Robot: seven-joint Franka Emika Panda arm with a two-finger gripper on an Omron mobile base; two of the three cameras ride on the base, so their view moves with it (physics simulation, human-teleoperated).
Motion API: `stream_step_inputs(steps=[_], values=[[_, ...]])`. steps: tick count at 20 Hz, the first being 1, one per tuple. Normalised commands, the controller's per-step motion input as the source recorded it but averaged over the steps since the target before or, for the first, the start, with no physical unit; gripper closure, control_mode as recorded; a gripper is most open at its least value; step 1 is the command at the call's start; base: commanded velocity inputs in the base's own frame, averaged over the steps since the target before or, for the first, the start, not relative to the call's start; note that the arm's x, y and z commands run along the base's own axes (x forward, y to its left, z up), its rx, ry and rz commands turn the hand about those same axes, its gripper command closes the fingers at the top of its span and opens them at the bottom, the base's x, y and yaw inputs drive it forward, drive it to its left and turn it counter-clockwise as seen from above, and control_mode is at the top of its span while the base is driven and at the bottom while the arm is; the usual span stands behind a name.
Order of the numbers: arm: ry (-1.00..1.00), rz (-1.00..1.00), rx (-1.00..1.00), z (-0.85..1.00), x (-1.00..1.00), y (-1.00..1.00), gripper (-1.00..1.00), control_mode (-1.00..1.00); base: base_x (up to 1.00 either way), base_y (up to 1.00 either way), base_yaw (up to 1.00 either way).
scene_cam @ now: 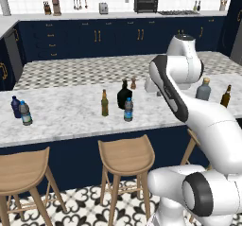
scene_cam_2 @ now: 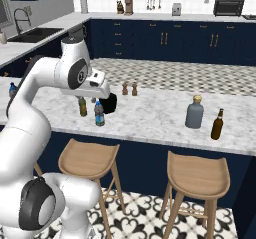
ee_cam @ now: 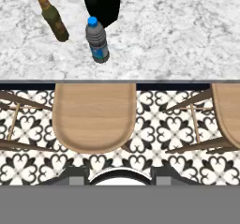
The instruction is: Move the plastic bottles in the middle to the plastics group, and the glass bottles in the middle to the glass group.
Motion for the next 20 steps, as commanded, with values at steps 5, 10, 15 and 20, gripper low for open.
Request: stream_step_inputs(steps=[5, 10, 15, 20], values=[[0.00, 0.00, 0.00, -0.08, -0.03, 0.06, -1.00, -1.00, 0.00, 0.00, 0.00], [-0.08, 0.01, -0.02, -0.23, 0.04, 0.37, -1.00, -1.00, 0.00, 0.00, 0.00], [-0.10, 0.09, -0.01, -0.16, 0.65, 0.42, -1.00, -1.00, 0.00, 0.00, 0.00], [-0.01, 0.08, 0.00, -0.08, 0.99, 0.11, -1.00, -1.00, 0.00, 0.00, 0.00]])
